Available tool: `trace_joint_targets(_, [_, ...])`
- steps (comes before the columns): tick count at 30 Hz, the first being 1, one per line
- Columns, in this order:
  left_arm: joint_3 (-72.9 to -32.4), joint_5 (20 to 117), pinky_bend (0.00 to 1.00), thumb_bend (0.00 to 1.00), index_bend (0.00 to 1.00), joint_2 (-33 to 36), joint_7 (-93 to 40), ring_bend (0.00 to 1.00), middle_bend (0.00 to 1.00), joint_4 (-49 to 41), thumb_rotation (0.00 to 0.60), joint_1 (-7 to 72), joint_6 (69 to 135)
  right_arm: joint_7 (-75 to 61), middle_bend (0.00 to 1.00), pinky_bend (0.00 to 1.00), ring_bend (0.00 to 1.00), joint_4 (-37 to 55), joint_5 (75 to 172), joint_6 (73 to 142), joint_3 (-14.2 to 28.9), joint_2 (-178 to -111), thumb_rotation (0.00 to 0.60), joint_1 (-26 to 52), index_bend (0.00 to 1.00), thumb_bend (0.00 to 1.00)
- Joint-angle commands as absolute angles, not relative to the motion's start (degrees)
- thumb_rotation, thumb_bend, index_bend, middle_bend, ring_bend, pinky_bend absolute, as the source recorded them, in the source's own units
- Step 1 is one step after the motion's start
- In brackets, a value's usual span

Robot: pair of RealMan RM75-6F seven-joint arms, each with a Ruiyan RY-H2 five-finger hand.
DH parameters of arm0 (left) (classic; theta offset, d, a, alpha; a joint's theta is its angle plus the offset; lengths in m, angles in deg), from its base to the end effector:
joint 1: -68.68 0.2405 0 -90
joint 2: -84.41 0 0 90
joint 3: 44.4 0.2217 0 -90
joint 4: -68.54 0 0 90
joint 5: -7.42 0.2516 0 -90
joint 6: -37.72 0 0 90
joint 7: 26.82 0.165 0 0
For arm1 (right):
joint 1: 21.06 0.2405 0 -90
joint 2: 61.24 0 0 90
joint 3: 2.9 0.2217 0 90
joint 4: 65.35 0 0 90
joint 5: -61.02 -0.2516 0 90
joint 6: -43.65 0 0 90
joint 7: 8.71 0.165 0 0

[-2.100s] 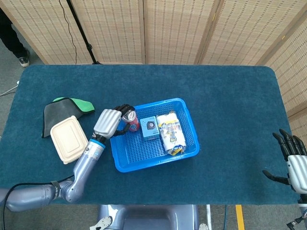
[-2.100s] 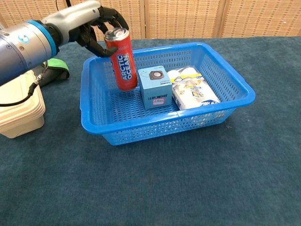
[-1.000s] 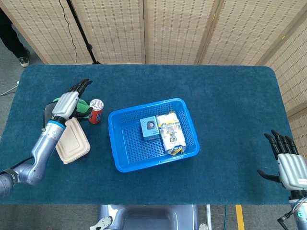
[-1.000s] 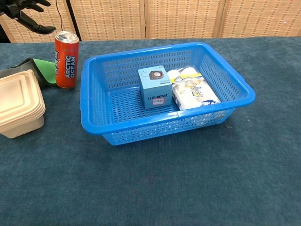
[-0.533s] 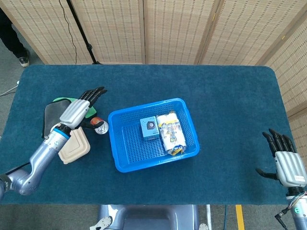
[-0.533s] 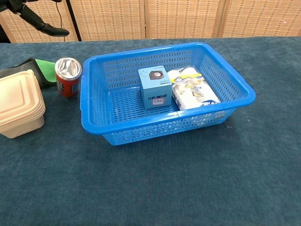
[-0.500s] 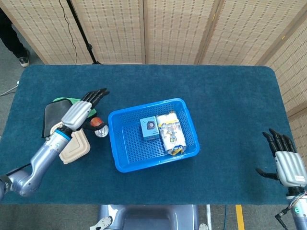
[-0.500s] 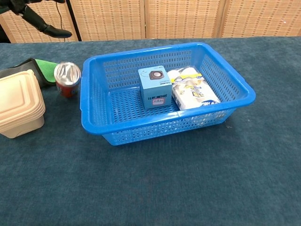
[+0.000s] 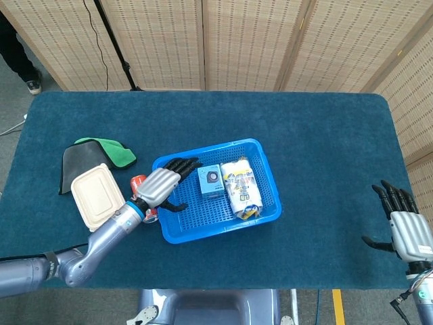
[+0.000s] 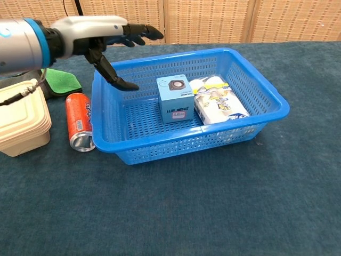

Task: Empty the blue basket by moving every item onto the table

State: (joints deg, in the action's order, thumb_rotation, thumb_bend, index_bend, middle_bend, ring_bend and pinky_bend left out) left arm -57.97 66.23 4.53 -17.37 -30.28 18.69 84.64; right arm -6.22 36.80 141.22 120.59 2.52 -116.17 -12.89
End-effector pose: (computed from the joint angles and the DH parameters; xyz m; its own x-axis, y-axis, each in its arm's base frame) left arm -0.0387 0.3368 -0.0494 0.2621 0.4396 0.8591 0.8943 -0.4453 -0.0451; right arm -0.2804 -0.2270 0.1258 0.3282 -0.0800 0.9412 -0.9435 0.0216 0.3308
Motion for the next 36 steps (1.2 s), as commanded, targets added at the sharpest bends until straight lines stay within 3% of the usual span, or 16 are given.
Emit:
trace_joint_targets(1, [-58.2,54.3,0.01,0.24,0.0,-3.5,-8.5,0.0,0.0,-25.7,0.6,13.5,87.3,-5.5,0.0,0.0,0.0,36.6,140.9,120.4,2.7,-115.9,0.6,-12.8,0.0,0.0])
trace_joint_targets(17, [-60.3,43.0,0.02,0.24,0.0,-13.8,-3.8,0.0,0.0,-14.1,0.6,7.2,87.0,-2.8,0.0,0.0,0.0,35.6,139.9,118.8,3.1,-115.4,0.6,-12.0,0.0,0.0])
trace_joint_targets(23, [-60.6,39.2,0.23,0.28,0.0,-16.0,-2.4,0.01,0.0,-11.3,0.6,5.7,86.6,-2.0,0.0,0.0,0.0,35.2,139.6,118.2,3.2,-115.2,0.6,-11.8,0.0,0.0])
trace_joint_targets(26, [-60.8,38.7,0.38,0.39,0.13,-16.9,-1.8,0.16,0.1,-10.5,0.6,5.4,88.0,-1.8,0.0,0.0,0.0,35.1,139.5,118.1,3.2,-115.1,0.6,-11.7,0.0,0.0])
trace_joint_targets(27, [-60.8,38.8,0.42,0.43,0.22,-17.1,-1.7,0.23,0.17,-10.4,0.6,5.4,88.5,-1.7,0.0,0.0,0.0,35.1,139.5,118.1,3.2,-115.1,0.6,-11.7,0.0,0.0])
trace_joint_targets(30, [-61.1,41.4,0.48,0.49,0.36,-17.9,-1.9,0.34,0.3,-10.5,0.6,6.0,92.2,-1.5,0.0,0.0,0.0,35.1,139.5,118.3,3.2,-115.0,0.6,-11.8,0.0,0.0])
trace_joint_targets(36, [-61.6,50.8,0.48,0.5,0.39,-12.7,-6.9,0.37,0.33,-18.4,0.6,10.1,96.4,-1.3,0.0,0.0,0.0,35.3,139.6,118.8,3.2,-114.8,0.6,-12.1,0.0,0.0])
